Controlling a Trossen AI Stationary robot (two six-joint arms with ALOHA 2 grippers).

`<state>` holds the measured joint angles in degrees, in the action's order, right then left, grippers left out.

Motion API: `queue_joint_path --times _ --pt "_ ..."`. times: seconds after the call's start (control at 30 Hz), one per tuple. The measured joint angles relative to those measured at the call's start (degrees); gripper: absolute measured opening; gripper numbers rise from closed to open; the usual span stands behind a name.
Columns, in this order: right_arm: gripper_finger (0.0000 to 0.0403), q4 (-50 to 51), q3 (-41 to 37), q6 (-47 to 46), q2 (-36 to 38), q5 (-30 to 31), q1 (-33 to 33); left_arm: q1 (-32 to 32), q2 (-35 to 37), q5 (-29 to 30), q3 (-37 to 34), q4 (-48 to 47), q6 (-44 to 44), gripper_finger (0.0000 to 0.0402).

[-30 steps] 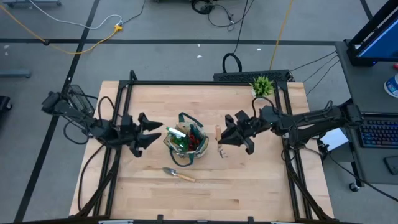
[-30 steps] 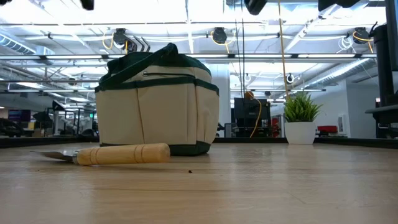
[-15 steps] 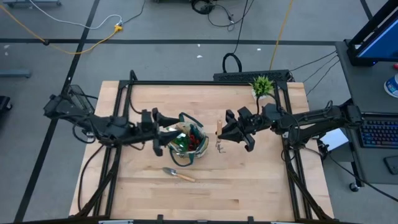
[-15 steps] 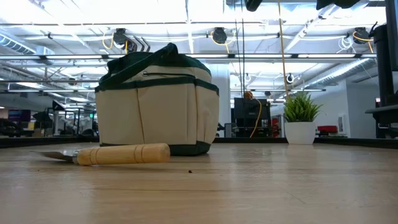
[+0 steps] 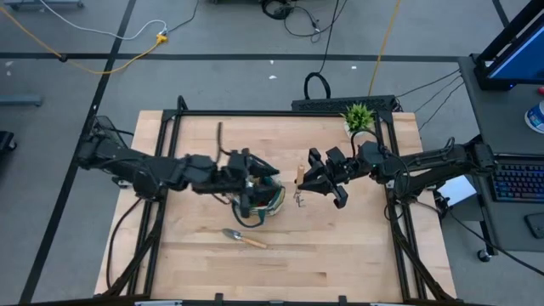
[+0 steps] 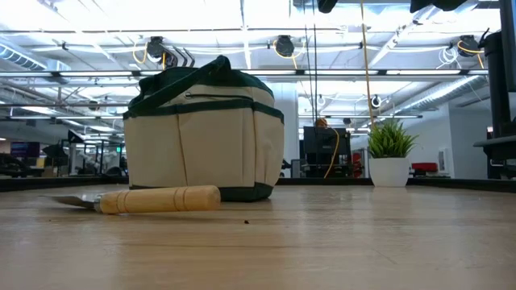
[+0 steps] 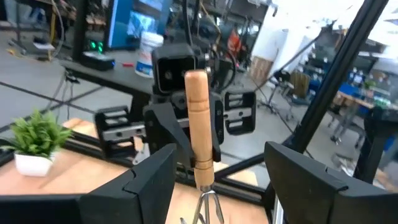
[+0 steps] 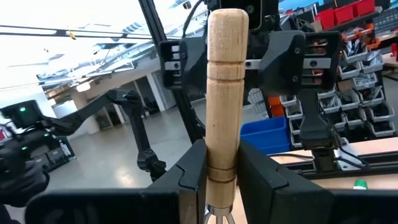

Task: Pick & Place Garden tools in Gardening bag
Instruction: Put the brown hand rake into the gardening bag

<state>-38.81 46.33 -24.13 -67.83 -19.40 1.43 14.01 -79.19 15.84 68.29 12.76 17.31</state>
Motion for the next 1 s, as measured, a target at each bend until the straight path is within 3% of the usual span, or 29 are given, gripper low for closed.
queue_joint_path --times 0.47,1.0 --pt "0.0055 1.0 0.0 2.77 0.0 -0.17 0.04 -5.86 -10.03 -14.44 9.13 -1.56 3.03 0.025" --pt "0.0055 3.94 -0.02 3.17 -0.02 -0.44 0.07 -9.95 -13.21 -21.71 11.0 -0.23 7.04 0.0248"
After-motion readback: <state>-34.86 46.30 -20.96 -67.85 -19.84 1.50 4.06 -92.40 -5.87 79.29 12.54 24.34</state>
